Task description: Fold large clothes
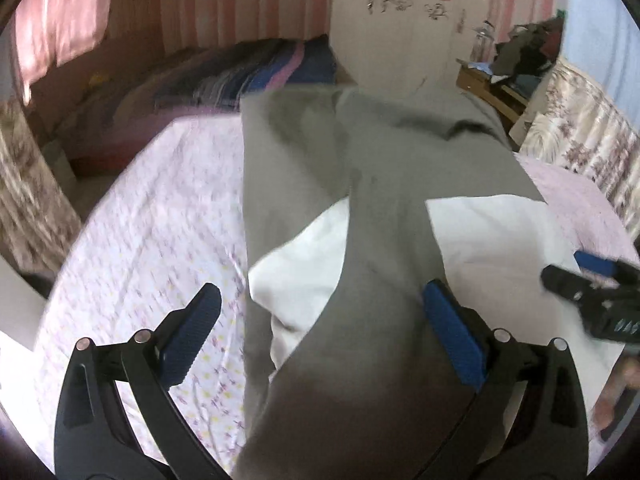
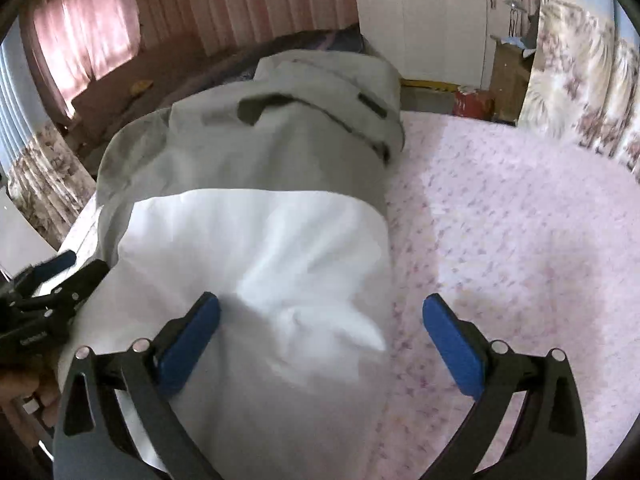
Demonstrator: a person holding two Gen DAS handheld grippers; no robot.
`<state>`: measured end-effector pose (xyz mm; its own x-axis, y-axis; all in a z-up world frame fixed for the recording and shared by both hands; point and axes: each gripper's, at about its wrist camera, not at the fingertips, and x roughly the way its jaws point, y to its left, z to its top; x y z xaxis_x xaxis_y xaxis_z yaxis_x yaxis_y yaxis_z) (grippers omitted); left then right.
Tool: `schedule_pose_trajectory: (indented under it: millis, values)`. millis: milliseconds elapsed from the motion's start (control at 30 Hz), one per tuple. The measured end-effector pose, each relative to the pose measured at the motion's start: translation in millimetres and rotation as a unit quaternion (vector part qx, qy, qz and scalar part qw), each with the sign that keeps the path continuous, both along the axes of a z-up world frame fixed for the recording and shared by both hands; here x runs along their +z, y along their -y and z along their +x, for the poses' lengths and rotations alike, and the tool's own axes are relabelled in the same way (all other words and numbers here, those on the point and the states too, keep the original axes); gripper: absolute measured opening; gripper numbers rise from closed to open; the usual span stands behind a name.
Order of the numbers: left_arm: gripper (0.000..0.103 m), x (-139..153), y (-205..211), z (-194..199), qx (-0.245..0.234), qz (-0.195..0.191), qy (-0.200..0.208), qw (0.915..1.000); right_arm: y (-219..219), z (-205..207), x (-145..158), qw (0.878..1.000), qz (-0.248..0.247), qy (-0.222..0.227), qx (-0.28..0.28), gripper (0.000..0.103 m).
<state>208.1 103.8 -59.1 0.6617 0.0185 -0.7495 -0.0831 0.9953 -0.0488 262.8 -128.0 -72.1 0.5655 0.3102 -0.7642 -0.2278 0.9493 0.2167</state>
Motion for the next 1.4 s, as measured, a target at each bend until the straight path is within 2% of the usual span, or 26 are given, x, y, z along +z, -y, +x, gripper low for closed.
schedule_pose_trajectory:
  millis: [67,100,133,200,233,300,333,500,633,667,767,900,967,1033,1067,1100,1133,1167,1233,1300,1400]
  values:
    - [0.100,-8.3,-5.6,-0.3,0.000,-0.019,-0.005,0.9998,-0.6,1.1,-2.8,1.000,0.003,-0.003,0.004,0.101]
    - [0.100,-10.5,-7.4,-1.4,0.001,-0.027,-0.004,0.9996,-1.3,-0.2,-1.9,1.000,0.007,-0.006,0.010,0.094]
    - [0.100,-11.6,-8.3,-2.2,0.003,-0.029,-0.003,0.9996,-2.5,0.5,-1.7,1.000,0.018,-0.009,0.024,0.083]
    - [0.100,-14.2,-8.0,-1.0,0.006,-0.026,0.000,0.9997,-4.6,-0.3,-0.4,0.999,0.023,-0.013,0.029,0.074]
    - [0.100,-15.2,-8.6,-0.5,0.008,-0.028,0.001,0.9996,-2.9,-2.4,3.7,0.999,0.027,-0.007,0.029,0.055]
    - [0.100,-17.2,-9.9,0.9,0.017,-0.047,0.001,0.9988,0.1,-8.2,11.4,0.999,0.026,0.014,0.032,0.041]
    - [0.100,-17.1,-9.2,0.1,0.017,-0.054,0.001,0.9984,3.7,-11.5,14.9,0.999,0.030,0.023,0.035,0.038]
    - [0.099,-12.4,25.6,1.6,-0.013,-0.037,0.013,0.9991,31.4,-18.3,26.7,0.997,0.031,0.053,0.042,0.030]
    - [0.098,-9.5,83.2,12.5,-0.064,-0.056,0.020,0.9962,88.4,-19.7,41.4,0.997,0.017,0.073,0.017,0.029]
    - [0.098,-9.0,106.9,18.6,-0.077,-0.058,0.024,0.9951,100.6,-16.0,42.4,0.997,0.012,0.074,0.009,0.029]
    - [0.097,-11.5,177.1,39.7,-0.116,-0.064,0.030,0.9908,178.6,-15.0,40.4,0.997,-0.003,0.071,-0.036,0.029]
    - [0.099,-19.4,272.4,60.6,-0.144,-0.078,0.023,0.9862,270.8,-9.7,26.9,0.995,-0.006,0.054,-0.081,0.030]
    - [0.100,-23.0,307.1,67.2,-0.137,-0.076,0.021,0.9875,294.9,-2.8,15.6,0.996,-0.006,0.046,-0.079,0.034]
    - [0.100,-24.5,323.2,66.2,-0.124,-0.068,0.023,0.9896,301.5,-2.9,9.5,0.995,-0.019,0.054,-0.076,0.046]
    - [0.100,-22.6,325.7,65.0,-0.120,-0.059,0.025,0.9907,297.7,-7.0,8.0,0.994,-0.039,0.064,-0.074,0.052]
    - [0.100,-20.7,324.4,63.1,-0.121,-0.055,0.027,0.9908,292.8,-13.9,10.6,0.992,-0.060,0.080,-0.073,0.063]
    - [0.100,-19.1,317.4,59.4,-0.124,-0.053,0.027,0.9905,285.0,-25.0,12.4,0.990,-0.076,0.094,-0.077,0.079]
    - [0.100,-16.9,306.8,54.5,-0.119,-0.048,0.026,0.9913,281.7,-30.7,12.8,0.989,-0.080,0.096,-0.084,0.084]
    - [0.100,-8.8,280.2,44.1,-0.097,-0.029,0.032,0.9944,276.6,-56.5,18.6,0.985,-0.070,0.105,-0.115,0.086]
    - [0.100,5.2,247.7,18.6,-0.066,-0.003,0.046,0.9967,269.2,-91.0,30.5,0.979,-0.055,0.121,-0.152,0.096]
    - [0.100,33.5,198.2,-39.3,-0.024,0.033,0.103,0.9939,243.6,-133.4,50.2,0.977,0.007,0.150,-0.151,0.097]
